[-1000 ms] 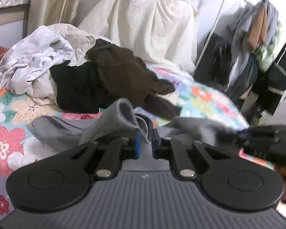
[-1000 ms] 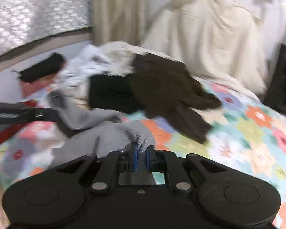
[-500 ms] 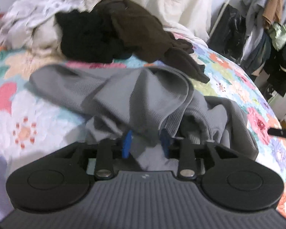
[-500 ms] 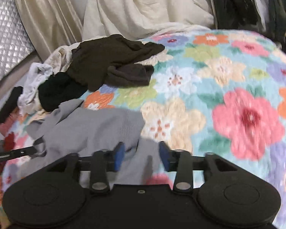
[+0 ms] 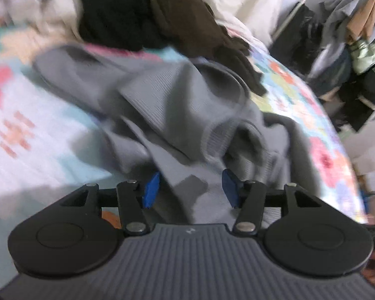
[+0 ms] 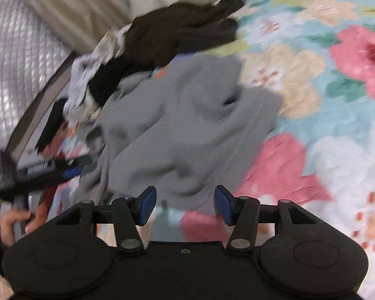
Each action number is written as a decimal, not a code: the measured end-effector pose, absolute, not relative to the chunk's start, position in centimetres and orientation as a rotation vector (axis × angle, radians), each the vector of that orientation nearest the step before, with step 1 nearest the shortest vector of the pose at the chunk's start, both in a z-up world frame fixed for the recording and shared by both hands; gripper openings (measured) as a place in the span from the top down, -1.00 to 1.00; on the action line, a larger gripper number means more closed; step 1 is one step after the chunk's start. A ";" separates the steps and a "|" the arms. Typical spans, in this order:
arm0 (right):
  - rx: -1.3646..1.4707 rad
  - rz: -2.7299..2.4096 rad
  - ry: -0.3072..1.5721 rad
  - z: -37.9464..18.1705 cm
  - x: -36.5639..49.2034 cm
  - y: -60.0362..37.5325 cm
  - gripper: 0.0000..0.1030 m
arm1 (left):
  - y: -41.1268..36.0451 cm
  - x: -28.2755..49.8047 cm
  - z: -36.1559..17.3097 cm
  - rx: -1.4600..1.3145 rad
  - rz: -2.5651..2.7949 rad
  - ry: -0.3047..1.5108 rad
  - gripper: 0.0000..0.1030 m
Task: Fold clothes
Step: 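Lift the grey shirt with both grippers and pull it onto open quilt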
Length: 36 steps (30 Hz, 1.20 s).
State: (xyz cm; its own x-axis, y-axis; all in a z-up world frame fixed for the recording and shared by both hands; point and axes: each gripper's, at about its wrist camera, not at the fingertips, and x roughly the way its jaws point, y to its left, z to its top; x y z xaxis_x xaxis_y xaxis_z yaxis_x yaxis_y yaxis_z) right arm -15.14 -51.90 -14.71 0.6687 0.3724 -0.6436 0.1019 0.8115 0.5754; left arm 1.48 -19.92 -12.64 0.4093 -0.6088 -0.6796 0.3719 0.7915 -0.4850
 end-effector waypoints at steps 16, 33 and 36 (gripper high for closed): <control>0.386 -0.130 0.557 -8.0 -12.7 -51.6 0.87 | -19.1 0.7 -10.2 -0.186 -0.385 0.768 0.90; 0.310 -0.394 0.559 -1.9 -10.9 -62.2 0.88 | -17.0 0.4 -8.6 -0.219 -0.362 0.684 0.90; 0.333 -0.424 0.662 -5.4 -11.1 -61.2 0.72 | -17.4 0.1 -9.0 -0.209 -0.367 0.694 0.91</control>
State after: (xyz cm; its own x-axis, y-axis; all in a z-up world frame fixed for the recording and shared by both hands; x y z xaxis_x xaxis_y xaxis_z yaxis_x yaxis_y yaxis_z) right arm -11.15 -61.23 -5.39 0.7092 -0.2709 -0.6508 0.4782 0.8633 0.1617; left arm 0.11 -17.37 -9.03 0.7087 -0.3963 -0.5837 0.2589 0.9157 -0.3074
